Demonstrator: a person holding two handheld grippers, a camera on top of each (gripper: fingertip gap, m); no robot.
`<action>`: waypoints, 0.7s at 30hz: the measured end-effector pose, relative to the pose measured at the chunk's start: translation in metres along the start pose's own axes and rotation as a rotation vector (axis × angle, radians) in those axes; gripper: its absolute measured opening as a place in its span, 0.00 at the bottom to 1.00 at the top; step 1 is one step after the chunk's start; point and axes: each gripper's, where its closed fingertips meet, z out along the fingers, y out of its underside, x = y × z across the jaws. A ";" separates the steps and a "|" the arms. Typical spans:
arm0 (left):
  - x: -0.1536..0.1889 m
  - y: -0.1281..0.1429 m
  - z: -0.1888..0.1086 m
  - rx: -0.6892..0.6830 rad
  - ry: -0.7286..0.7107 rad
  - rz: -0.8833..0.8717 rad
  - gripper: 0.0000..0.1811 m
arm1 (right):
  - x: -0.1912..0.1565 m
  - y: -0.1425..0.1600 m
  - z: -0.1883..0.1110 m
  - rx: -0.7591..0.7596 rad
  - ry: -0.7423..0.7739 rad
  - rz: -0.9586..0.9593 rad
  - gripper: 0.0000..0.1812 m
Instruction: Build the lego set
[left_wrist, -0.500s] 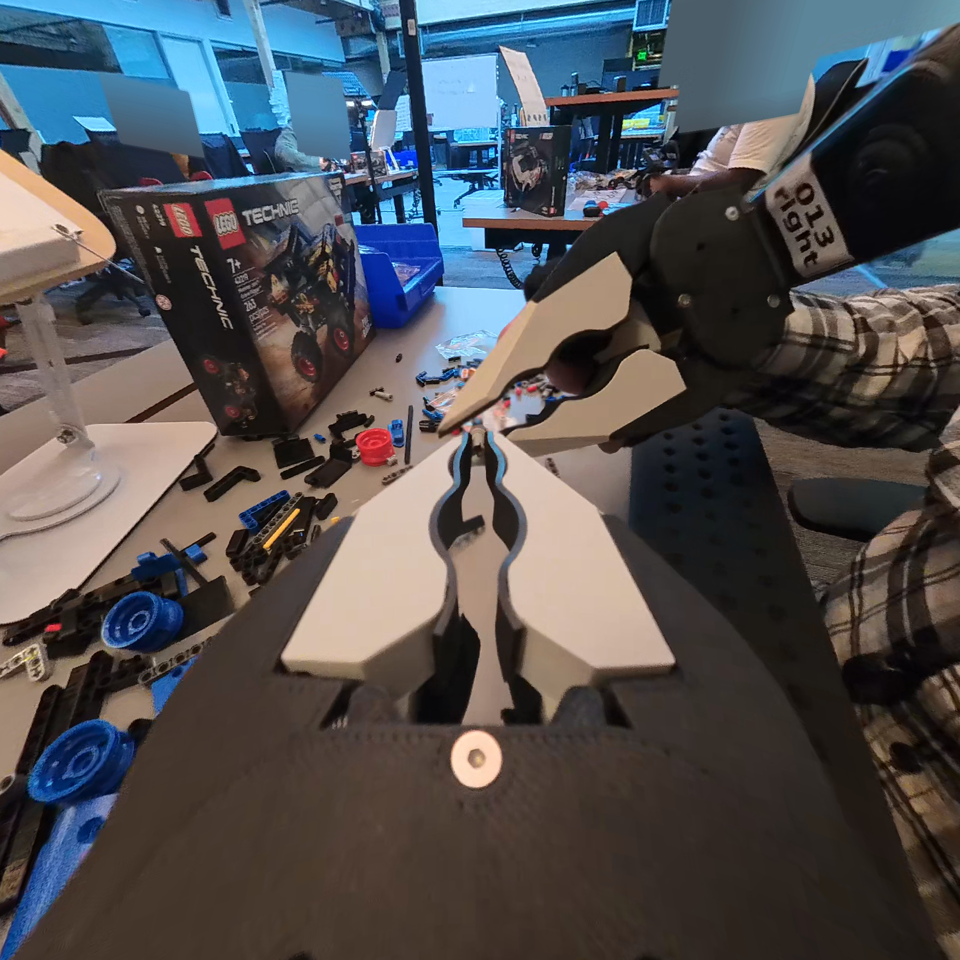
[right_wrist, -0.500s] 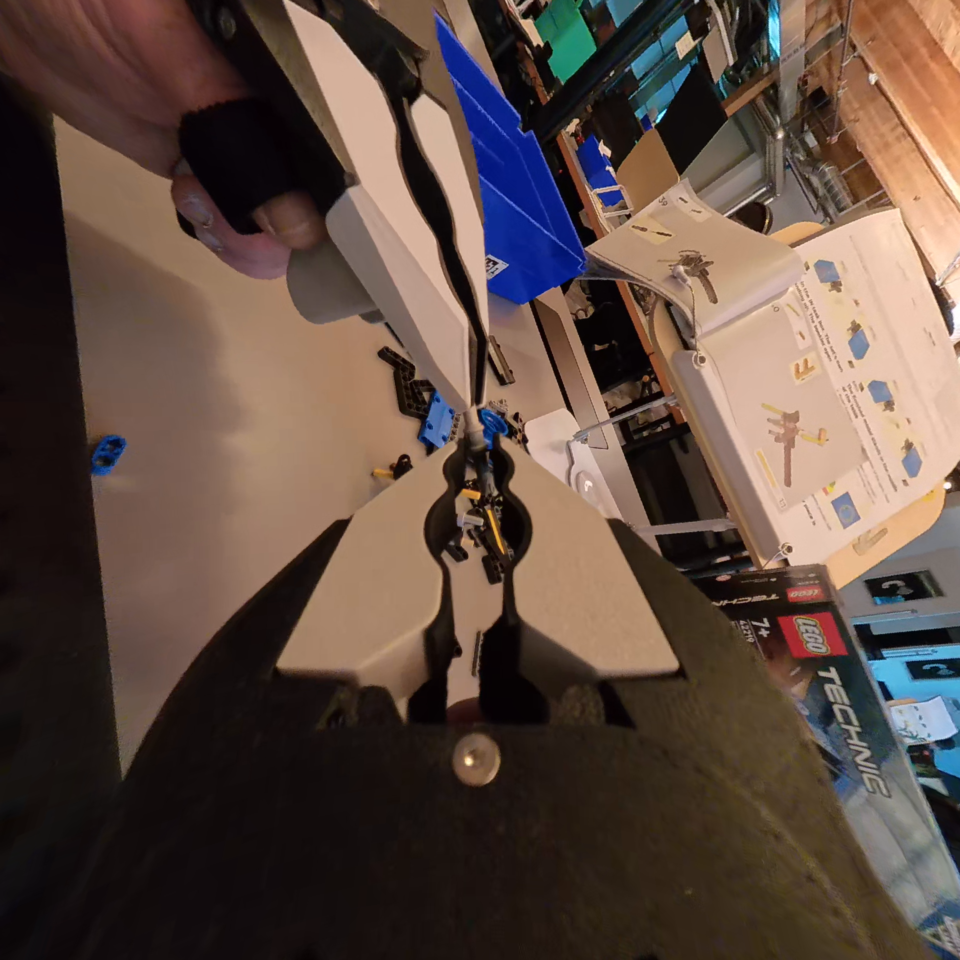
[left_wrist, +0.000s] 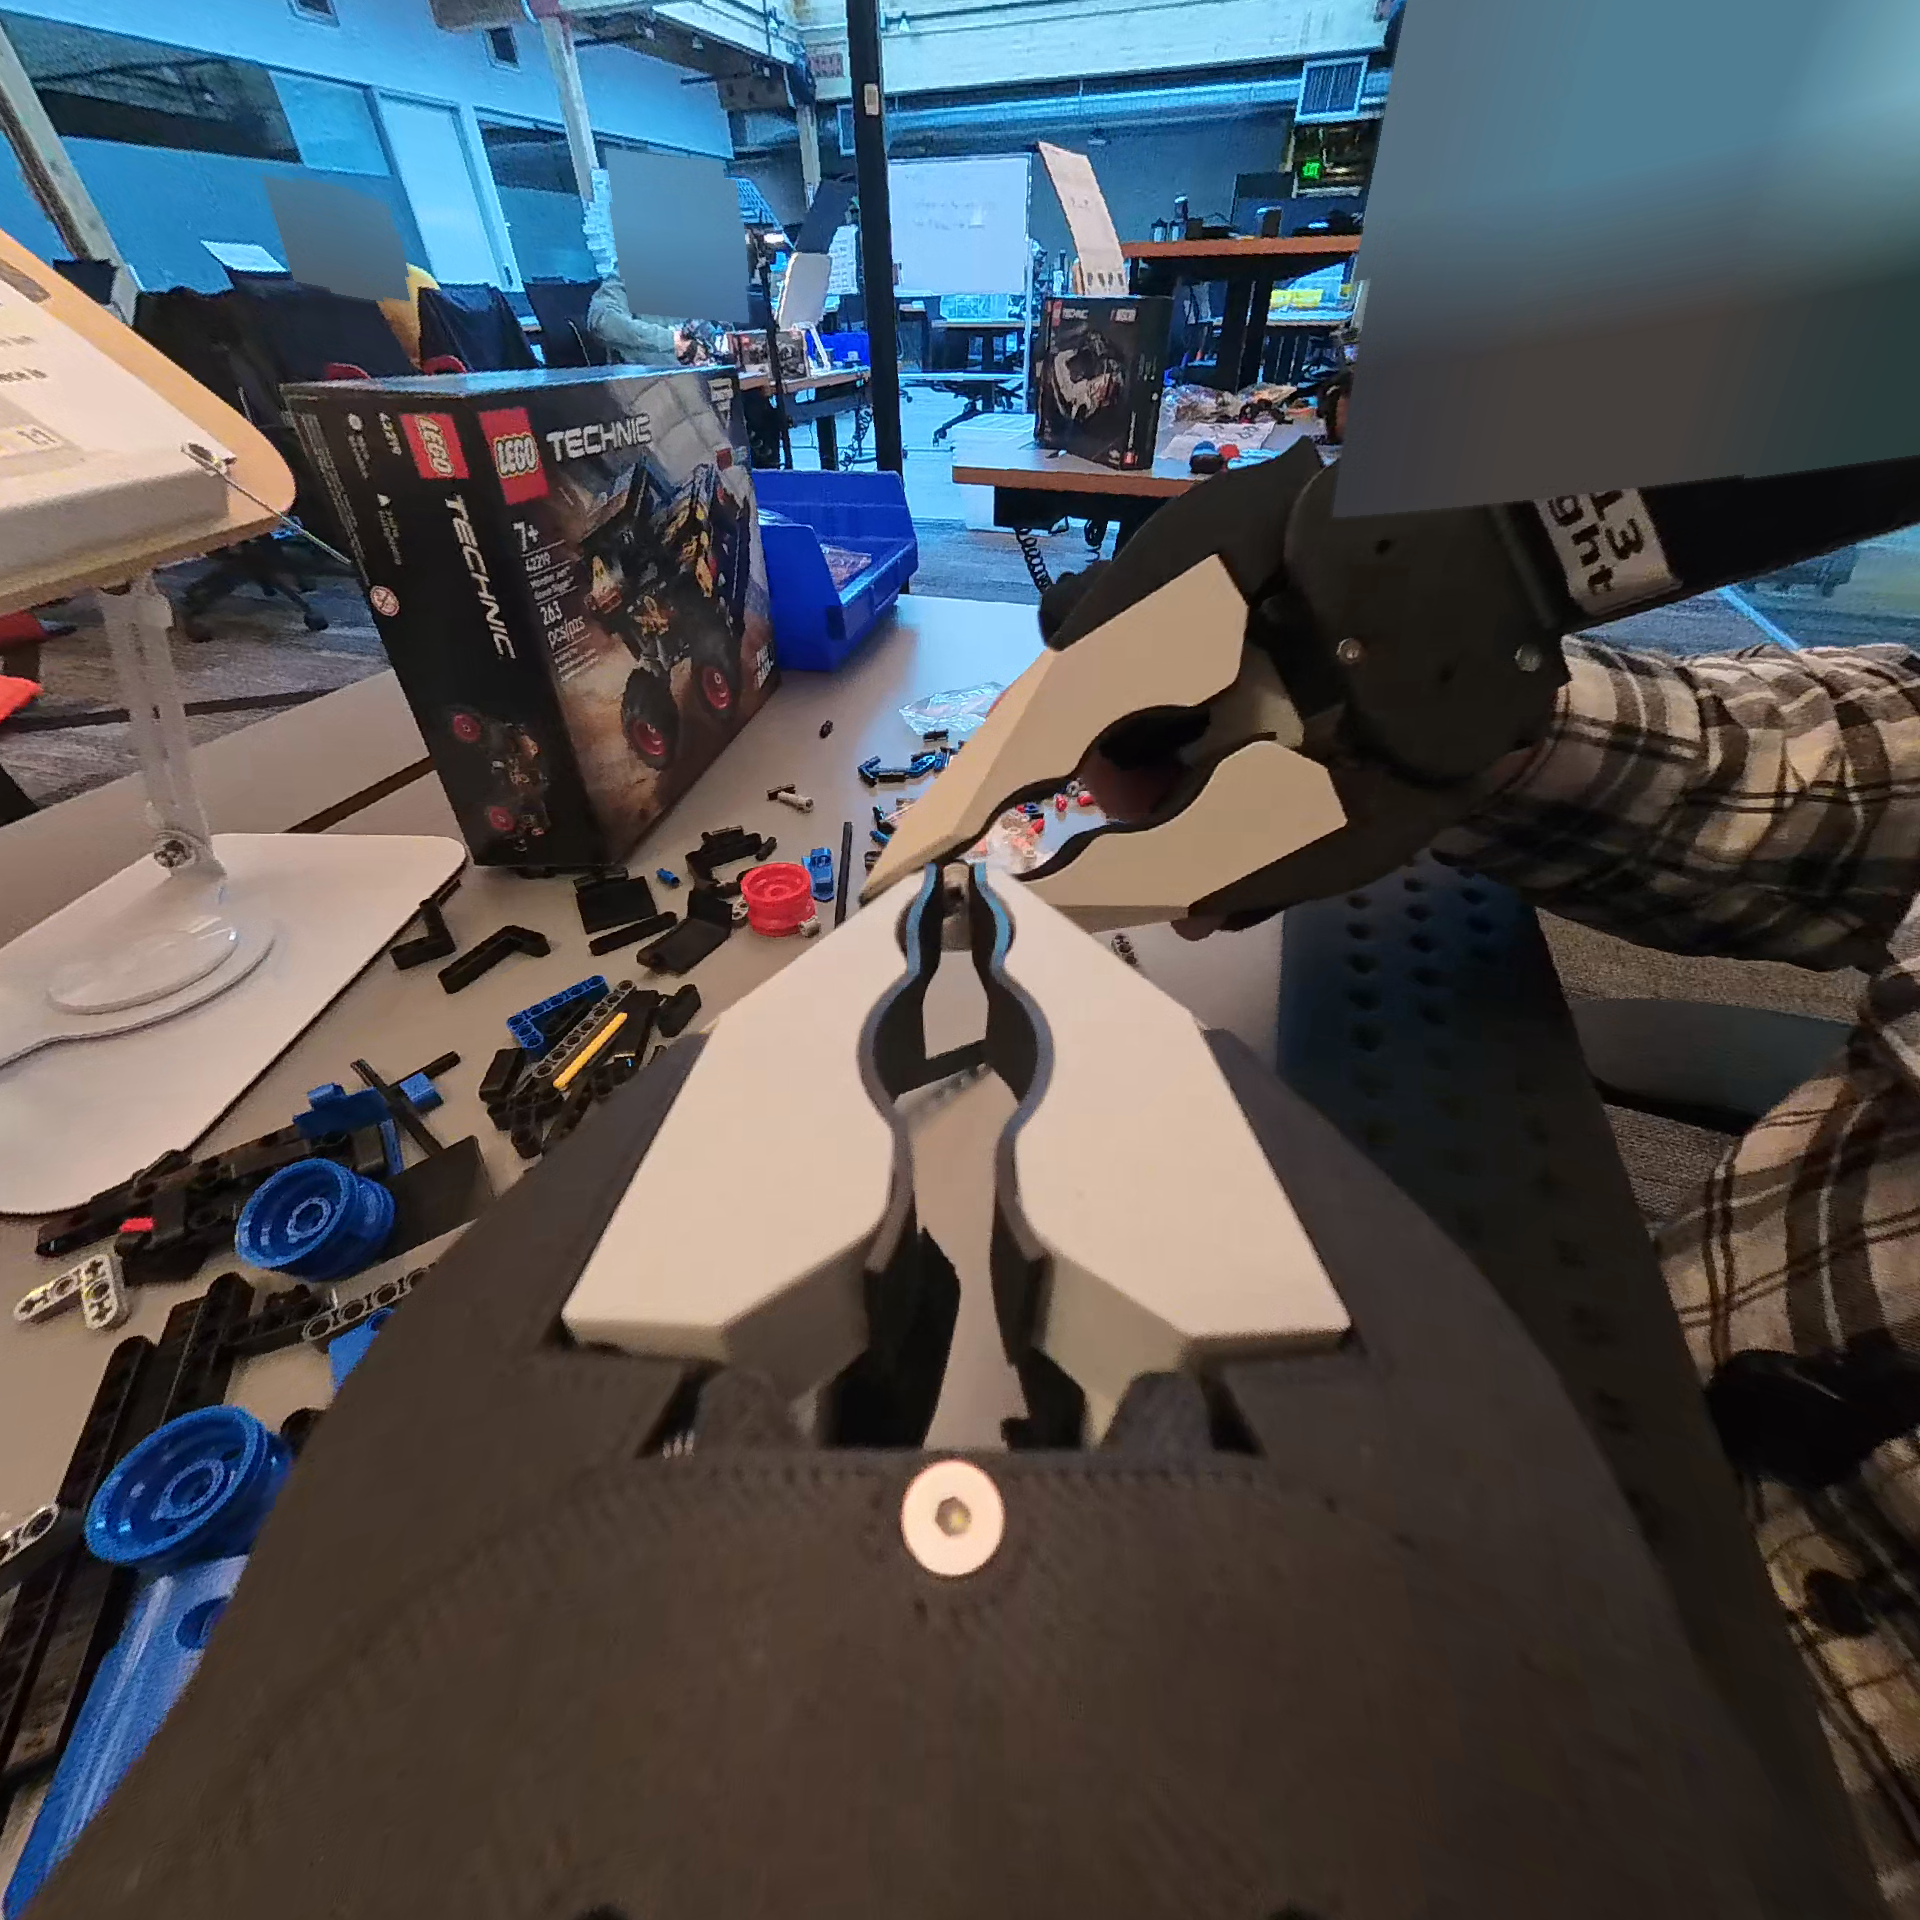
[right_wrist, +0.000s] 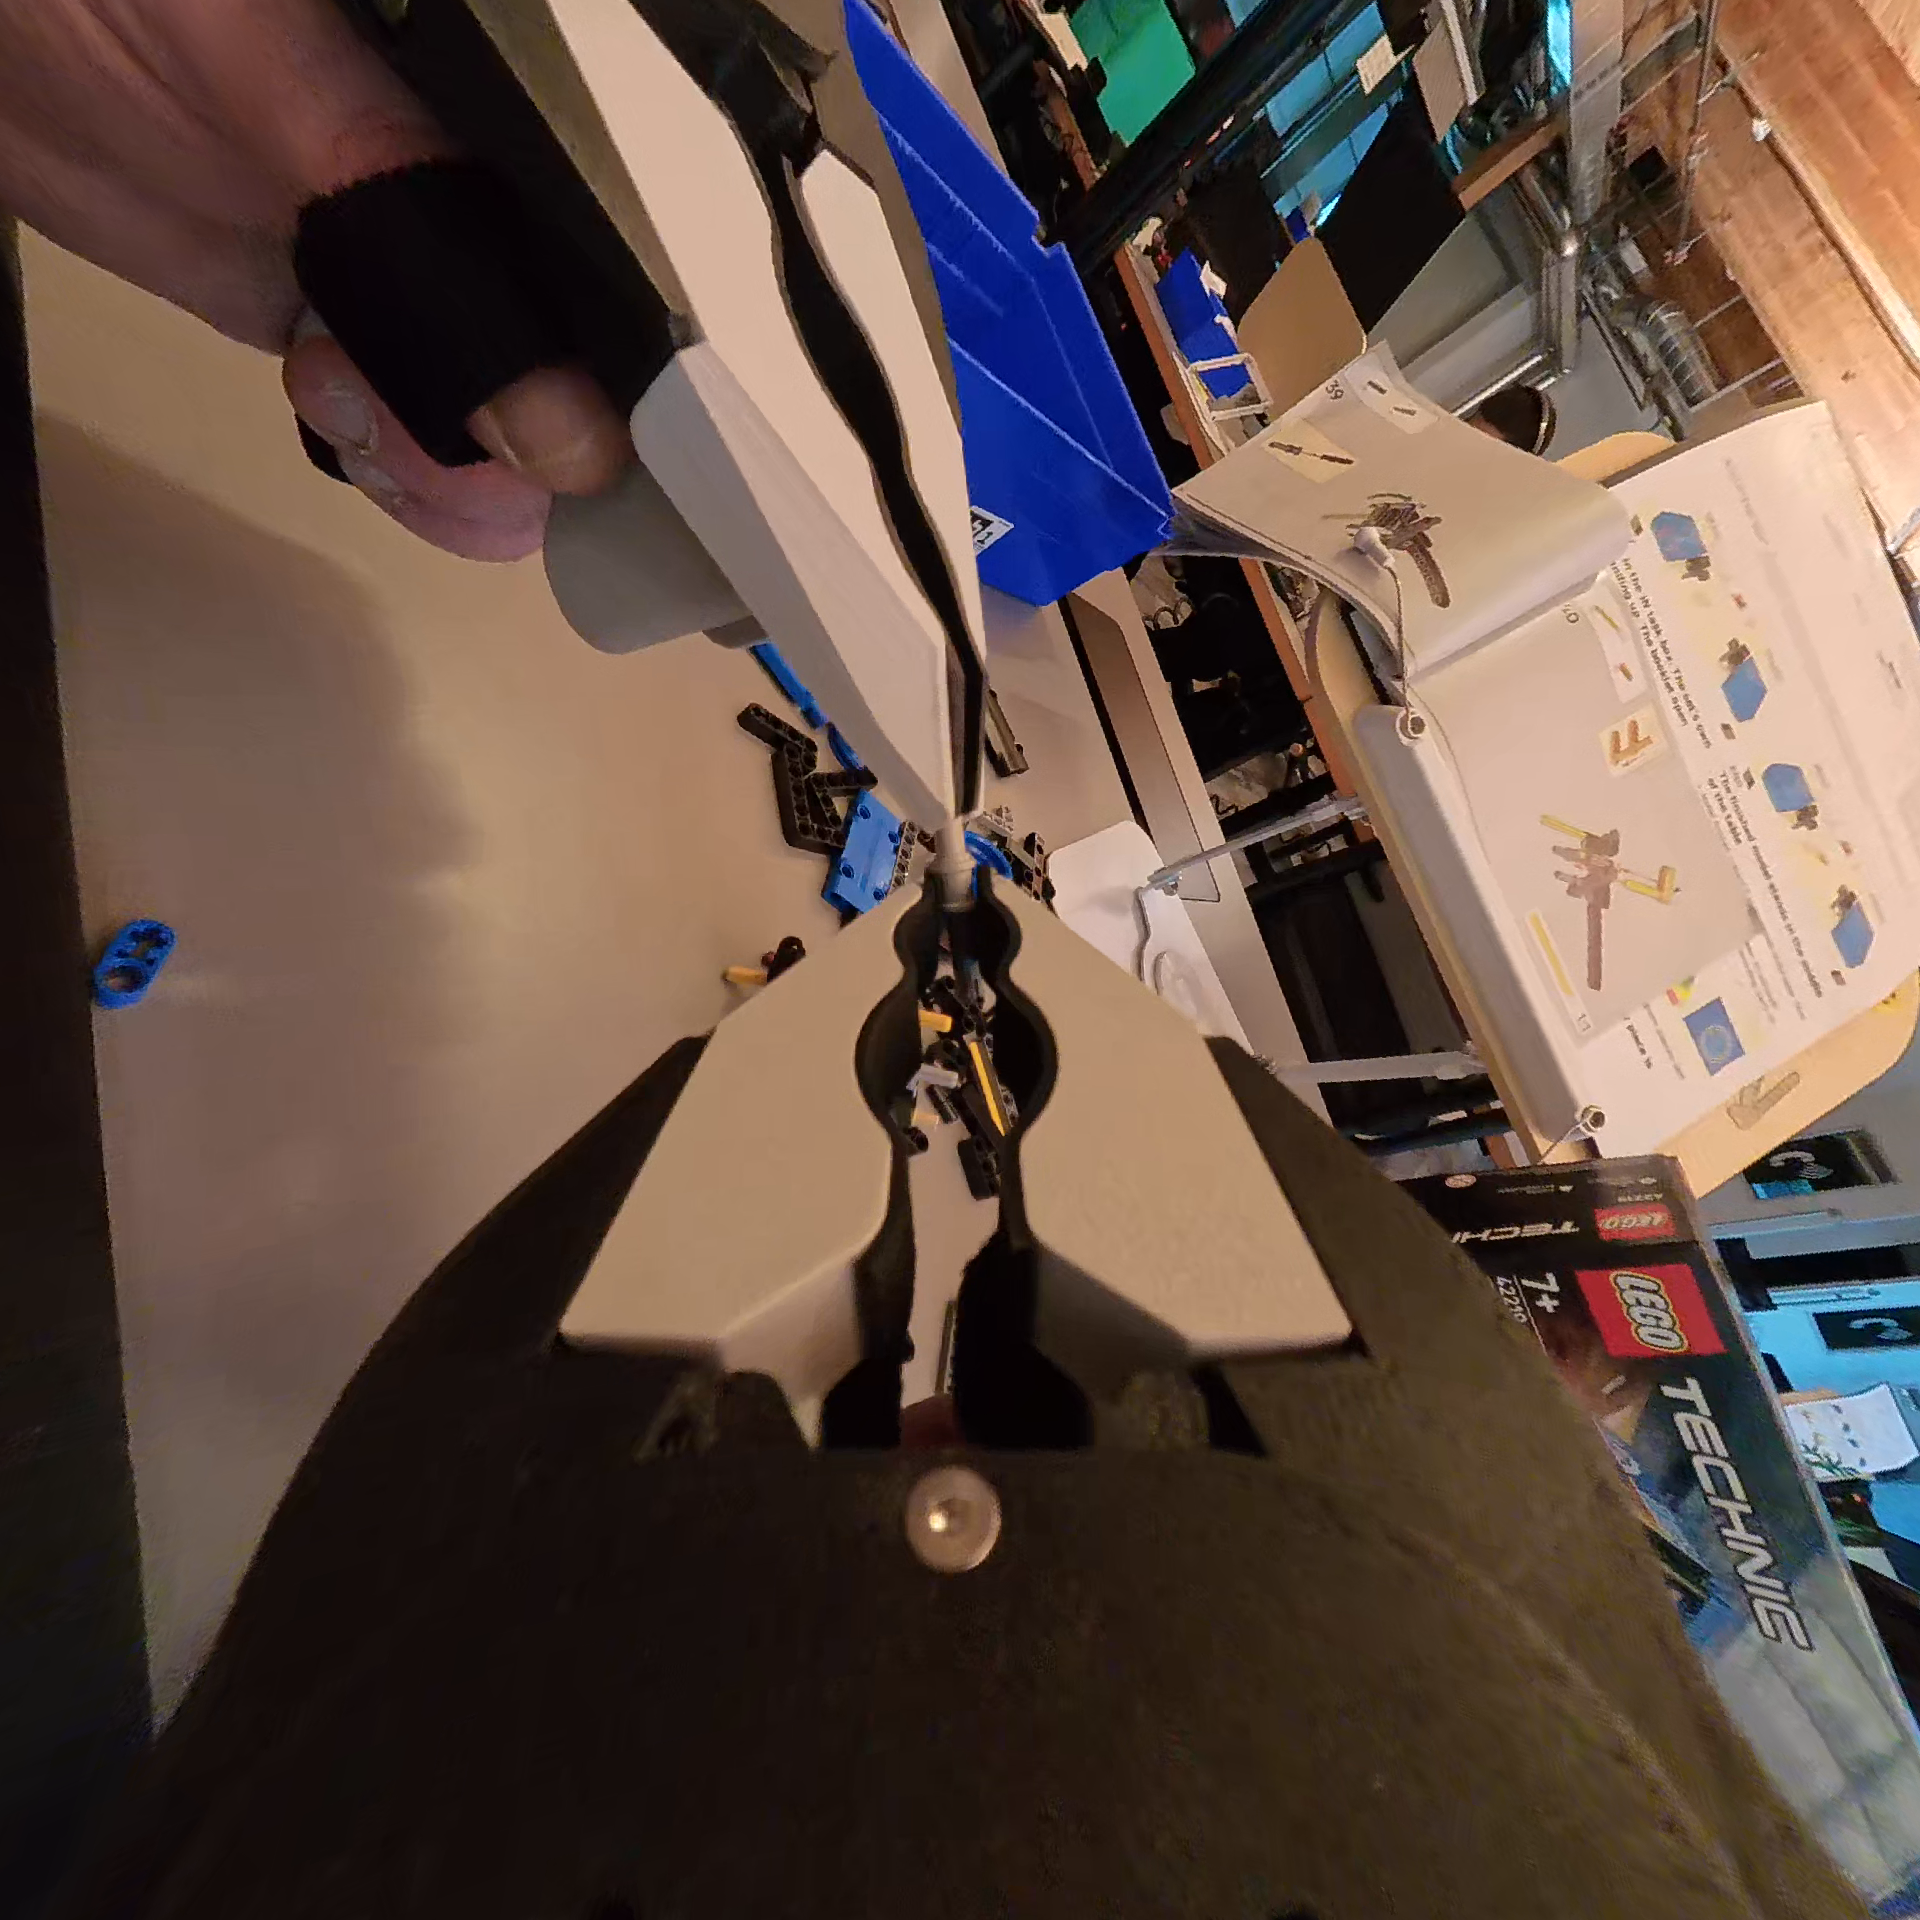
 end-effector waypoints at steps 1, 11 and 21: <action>0.000 -0.001 -0.001 0.006 0.002 -0.007 0.02 | 0.000 -0.001 0.000 0.005 0.003 0.002 0.03; -0.006 -0.006 -0.008 0.051 0.005 -0.051 0.03 | 0.006 -0.003 0.004 0.033 0.011 0.056 0.03; -0.018 -0.016 -0.019 0.122 -0.024 -0.105 0.05 | 0.021 0.001 0.004 0.091 0.016 0.234 0.03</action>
